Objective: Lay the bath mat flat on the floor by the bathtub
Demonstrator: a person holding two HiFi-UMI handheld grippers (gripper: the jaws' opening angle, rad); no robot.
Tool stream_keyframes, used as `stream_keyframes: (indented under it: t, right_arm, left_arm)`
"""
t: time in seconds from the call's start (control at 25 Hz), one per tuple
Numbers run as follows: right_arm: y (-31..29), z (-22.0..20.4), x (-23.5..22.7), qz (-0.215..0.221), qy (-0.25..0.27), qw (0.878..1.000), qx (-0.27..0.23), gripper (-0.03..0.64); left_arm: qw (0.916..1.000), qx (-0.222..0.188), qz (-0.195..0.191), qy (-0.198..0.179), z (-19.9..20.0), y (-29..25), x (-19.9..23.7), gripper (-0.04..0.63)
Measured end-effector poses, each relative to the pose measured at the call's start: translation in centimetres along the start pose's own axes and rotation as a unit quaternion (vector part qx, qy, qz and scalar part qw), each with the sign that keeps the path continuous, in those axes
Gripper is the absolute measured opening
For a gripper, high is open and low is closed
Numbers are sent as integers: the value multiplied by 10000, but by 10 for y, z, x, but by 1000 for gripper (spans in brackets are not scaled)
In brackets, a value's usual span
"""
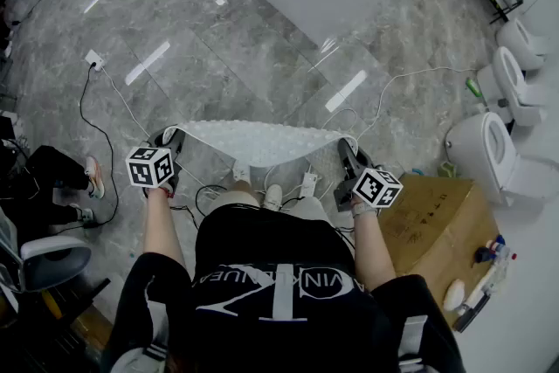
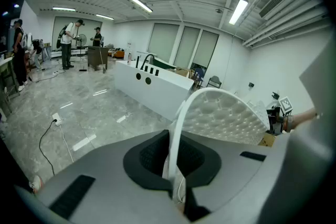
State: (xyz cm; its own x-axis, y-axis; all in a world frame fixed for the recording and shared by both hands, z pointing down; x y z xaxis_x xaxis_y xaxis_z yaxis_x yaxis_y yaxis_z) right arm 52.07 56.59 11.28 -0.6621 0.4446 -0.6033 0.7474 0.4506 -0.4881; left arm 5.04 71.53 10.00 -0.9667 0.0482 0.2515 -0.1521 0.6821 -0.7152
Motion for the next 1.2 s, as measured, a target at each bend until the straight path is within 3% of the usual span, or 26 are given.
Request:
stream_keyframes:
  t: [0.24, 0.56, 1.2]
  right_arm:
    - [13, -5, 1, -54, 357, 9993, -92, 29]
    - [24, 3, 14, 292, 560, 9966, -531, 29]
    - [-12, 27, 8, 232, 373, 9978, -497, 29]
  left_arm:
    - [9997, -136, 142, -153, -15, 12, -22, 20]
    - [9979, -517, 74, -391, -6, 18, -56, 20]
    - [9941, -1058, 225, 98, 47, -2, -24, 20]
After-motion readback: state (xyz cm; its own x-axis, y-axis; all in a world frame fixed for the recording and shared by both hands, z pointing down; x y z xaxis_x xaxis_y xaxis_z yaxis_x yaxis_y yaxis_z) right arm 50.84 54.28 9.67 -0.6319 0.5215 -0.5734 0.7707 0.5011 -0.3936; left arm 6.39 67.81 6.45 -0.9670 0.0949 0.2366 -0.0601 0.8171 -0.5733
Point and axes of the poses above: the fingertips, and each gripper's own axes: y backward along the fingers, x to its left, z out of its top, the point moved 6 cm from there along y, backward along the fingers, and after that the axes turned 8 degrees about x, right-handed, at the moved point
